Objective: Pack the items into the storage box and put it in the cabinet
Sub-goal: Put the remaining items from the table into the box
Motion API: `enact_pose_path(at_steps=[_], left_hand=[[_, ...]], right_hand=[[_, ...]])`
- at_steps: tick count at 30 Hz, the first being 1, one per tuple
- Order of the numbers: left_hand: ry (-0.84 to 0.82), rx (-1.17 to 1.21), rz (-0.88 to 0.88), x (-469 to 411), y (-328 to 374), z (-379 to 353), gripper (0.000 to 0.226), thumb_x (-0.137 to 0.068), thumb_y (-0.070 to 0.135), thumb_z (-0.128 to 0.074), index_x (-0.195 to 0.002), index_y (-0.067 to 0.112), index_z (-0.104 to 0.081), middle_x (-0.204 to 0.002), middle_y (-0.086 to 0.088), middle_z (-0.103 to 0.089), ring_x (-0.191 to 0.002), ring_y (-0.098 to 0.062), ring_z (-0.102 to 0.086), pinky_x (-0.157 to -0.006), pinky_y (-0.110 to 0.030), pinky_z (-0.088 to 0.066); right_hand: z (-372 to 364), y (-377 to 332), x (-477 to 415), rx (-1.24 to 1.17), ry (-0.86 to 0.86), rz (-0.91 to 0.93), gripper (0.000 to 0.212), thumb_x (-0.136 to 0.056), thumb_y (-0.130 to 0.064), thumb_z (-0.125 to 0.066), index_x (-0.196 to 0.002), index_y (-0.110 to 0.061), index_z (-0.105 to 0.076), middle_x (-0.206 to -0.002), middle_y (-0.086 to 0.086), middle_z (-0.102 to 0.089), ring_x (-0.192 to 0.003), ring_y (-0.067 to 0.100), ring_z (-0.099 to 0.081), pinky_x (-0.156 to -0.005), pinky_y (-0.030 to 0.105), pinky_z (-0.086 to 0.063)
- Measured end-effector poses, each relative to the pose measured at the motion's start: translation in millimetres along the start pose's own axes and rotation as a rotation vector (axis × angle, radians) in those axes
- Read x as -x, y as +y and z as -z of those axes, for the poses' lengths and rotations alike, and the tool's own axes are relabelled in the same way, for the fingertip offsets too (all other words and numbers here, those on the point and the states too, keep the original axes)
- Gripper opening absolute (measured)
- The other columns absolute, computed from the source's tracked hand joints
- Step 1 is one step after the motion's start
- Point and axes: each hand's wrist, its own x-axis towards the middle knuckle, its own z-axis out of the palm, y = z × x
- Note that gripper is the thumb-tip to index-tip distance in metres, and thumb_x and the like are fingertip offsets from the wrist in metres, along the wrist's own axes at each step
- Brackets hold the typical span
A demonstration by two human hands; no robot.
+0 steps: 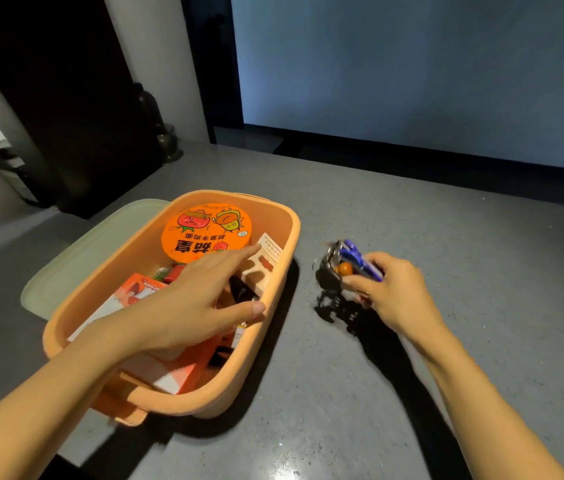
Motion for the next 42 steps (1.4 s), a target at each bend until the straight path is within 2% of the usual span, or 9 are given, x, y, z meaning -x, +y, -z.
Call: enact_pose_path(at_steps=[8,14,18,21,26,30,36,38,42], left_hand=[[0.076,-0.026,0.002,19,-59,46,0.072,-0.074,0.061,-0.045,-0.139,0.040,-0.020,-0.142,0.015,-0.030,-0.129,-0.005,-0.027,-0.111,-0.034,-0.020],[0.037,0.018,-0.059,16,-125,65,0.074,-0.077,0.065,-0.048,-0.140,0.035,-0.023,-0.145,0.008,-0.035,-0.129,-0.011,-0.032,-0.108,-0.036,-0.026],[0.022,0.083,-0.141,10,-152,72,0.066,-0.076,0.061,-0.050,-0.133,0.052,-0.020,-0.132,0.026,-0.034,-0.119,0.006,-0.029,-0.098,-0.024,-0.025],[0.028,0.125,-0.171,4,-162,79,0.073,-0.072,0.065,-0.050,-0.137,0.045,-0.023,-0.131,0.027,-0.034,-0.118,0.008,-0.029,-0.098,-0.023,-0.025],[-0.038,0.160,-0.130,7,-173,83,0.081,-0.069,0.074,-0.049,-0.139,0.044,-0.020,-0.147,0.016,-0.030,-0.131,-0.005,-0.029,-0.108,-0.036,-0.028],[-0.059,0.158,-0.124,9,-174,83,0.075,-0.068,0.071,-0.044,-0.134,0.051,-0.015,-0.148,0.014,-0.029,-0.125,-0.001,-0.029,-0.103,-0.029,-0.026],[-0.118,0.220,-0.100,12,-176,77,0.074,-0.069,0.071,-0.047,-0.132,0.056,-0.012,-0.148,0.013,-0.028,-0.131,-0.007,-0.028,-0.112,-0.043,-0.022],[-0.127,0.252,-0.113,14,-177,73,0.075,-0.071,0.069,-0.050,-0.135,0.052,-0.014,-0.145,0.016,-0.029,-0.126,-0.001,-0.031,-0.108,-0.035,-0.029],[-0.135,0.309,-0.168,19,-172,68,0.061,-0.073,0.067,-0.049,-0.114,0.074,-0.004,-0.125,0.045,-0.020,-0.111,0.031,-0.021,-0.087,-0.005,-0.026]], right_hand=[[-24,-120,-1,-0.093,-0.004,0.256,0.006,-0.077,-0.018,-0.070,-0.082,-0.017,-0.066,-0.057,-0.003,-0.064,-0.049,0.008,-0.061,-0.049,0.015,-0.047],[-82,-134,13,-0.055,0.038,0.147,0.008,-0.078,-0.012,-0.070,-0.079,-0.018,-0.065,-0.058,0.000,-0.063,-0.044,0.002,-0.055,-0.045,0.016,-0.046],[-118,-145,16,-0.196,0.051,0.098,0.010,-0.081,-0.010,-0.066,-0.079,-0.019,-0.063,-0.056,-0.001,-0.065,-0.049,0.009,-0.061,-0.051,0.016,-0.047],[-139,-157,11,-0.273,0.054,0.089,0.012,-0.082,-0.009,-0.065,-0.079,-0.020,-0.062,-0.055,-0.005,-0.065,-0.050,0.008,-0.062,-0.051,0.017,-0.047],[-160,-158,8,0.004,-0.041,0.085,0.009,-0.077,-0.029,-0.071,-0.083,-0.033,-0.066,-0.074,-0.017,-0.065,-0.070,-0.003,-0.059,-0.061,0.010,-0.042],[-158,-158,5,0.166,-0.011,0.152,0.028,-0.073,-0.031,-0.074,-0.100,-0.033,-0.067,-0.092,-0.015,-0.058,-0.087,-0.003,-0.050,-0.069,0.010,-0.035],[-167,-162,3,0.184,-0.062,0.137,0.023,-0.080,-0.032,-0.067,-0.104,-0.029,-0.068,-0.089,-0.016,-0.062,-0.081,-0.003,-0.055,-0.067,0.006,-0.040],[-177,-164,3,0.308,-0.082,0.182,0.021,-0.083,-0.036,-0.063,-0.099,-0.025,-0.070,-0.094,-0.011,-0.062,-0.084,0.002,-0.052,-0.069,0.011,-0.038],[-179,-161,6,0.625,-0.113,0.263,0.028,-0.089,-0.042,-0.050,-0.106,-0.029,-0.067,-0.108,-0.010,-0.057,-0.104,0.014,-0.044,-0.090,0.036,-0.029]])
